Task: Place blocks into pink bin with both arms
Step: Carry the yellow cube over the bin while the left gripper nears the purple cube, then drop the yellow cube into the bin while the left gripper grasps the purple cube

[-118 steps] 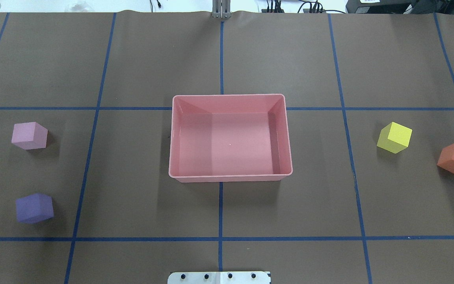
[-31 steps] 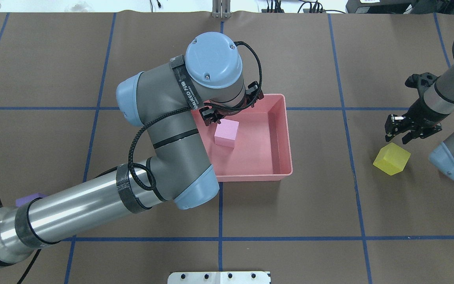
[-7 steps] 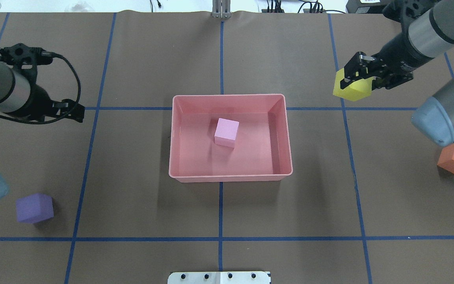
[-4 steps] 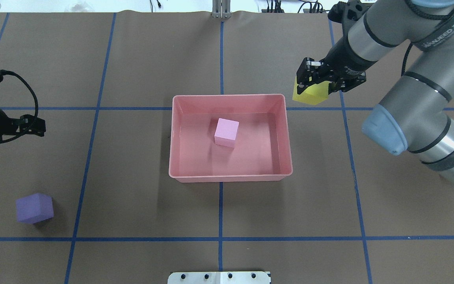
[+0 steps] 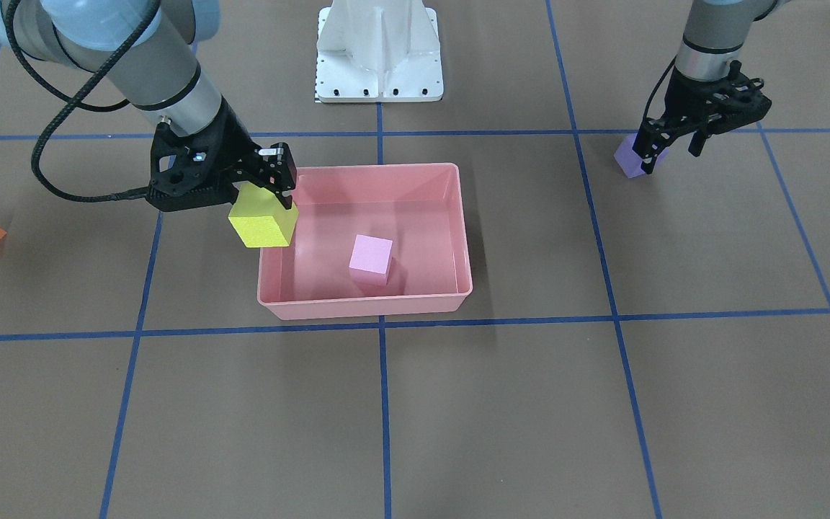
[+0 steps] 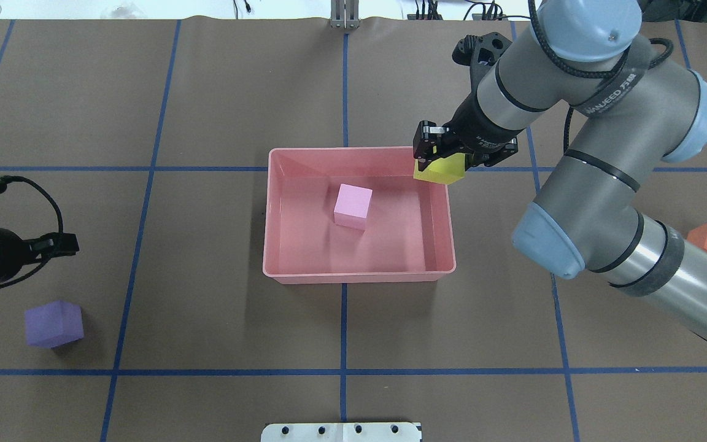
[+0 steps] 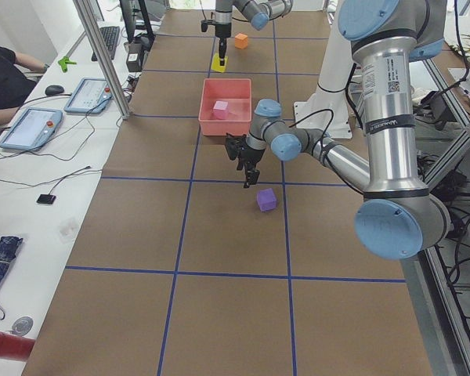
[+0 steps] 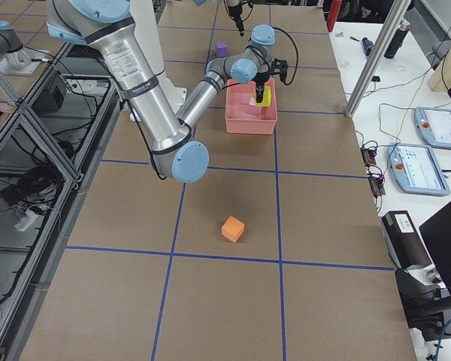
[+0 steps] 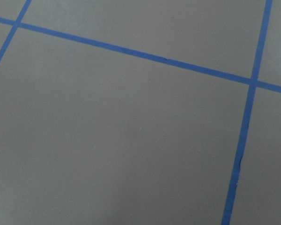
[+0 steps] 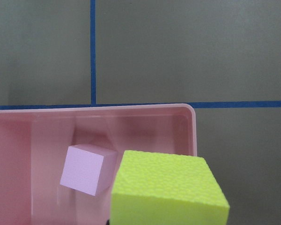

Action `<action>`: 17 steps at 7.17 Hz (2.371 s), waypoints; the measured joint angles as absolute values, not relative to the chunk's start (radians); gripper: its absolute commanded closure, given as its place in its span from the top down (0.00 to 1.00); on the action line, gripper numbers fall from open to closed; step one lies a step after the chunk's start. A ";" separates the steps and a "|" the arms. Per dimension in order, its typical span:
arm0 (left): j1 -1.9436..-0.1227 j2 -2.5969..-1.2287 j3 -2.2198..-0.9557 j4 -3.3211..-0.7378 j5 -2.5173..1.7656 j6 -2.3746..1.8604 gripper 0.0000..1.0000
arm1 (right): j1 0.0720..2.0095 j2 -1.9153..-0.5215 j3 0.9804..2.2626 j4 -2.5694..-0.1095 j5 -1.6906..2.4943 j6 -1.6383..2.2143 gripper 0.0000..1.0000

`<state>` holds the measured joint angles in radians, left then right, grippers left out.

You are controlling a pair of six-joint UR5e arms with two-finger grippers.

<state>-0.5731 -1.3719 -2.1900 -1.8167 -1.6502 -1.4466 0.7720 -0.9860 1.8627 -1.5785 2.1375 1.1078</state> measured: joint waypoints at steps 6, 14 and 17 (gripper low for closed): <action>-0.389 -1.268 -2.189 -1.847 -1.537 -1.520 1.00 | 0.675 -0.968 1.836 -1.573 2.058 1.166 0.00; -0.305 -1.273 -2.142 -1.852 -1.515 -1.566 0.72 | 0.659 -0.968 1.818 -1.572 2.055 1.168 1.00; -0.303 -1.274 -2.143 -1.851 -1.513 -1.567 0.00 | 0.663 -0.966 1.835 -1.572 2.054 1.179 1.00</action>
<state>-0.3031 -1.2744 -2.1433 -1.8515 -1.5128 -1.5666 0.6629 -0.9660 1.8353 -1.5723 2.0543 1.1790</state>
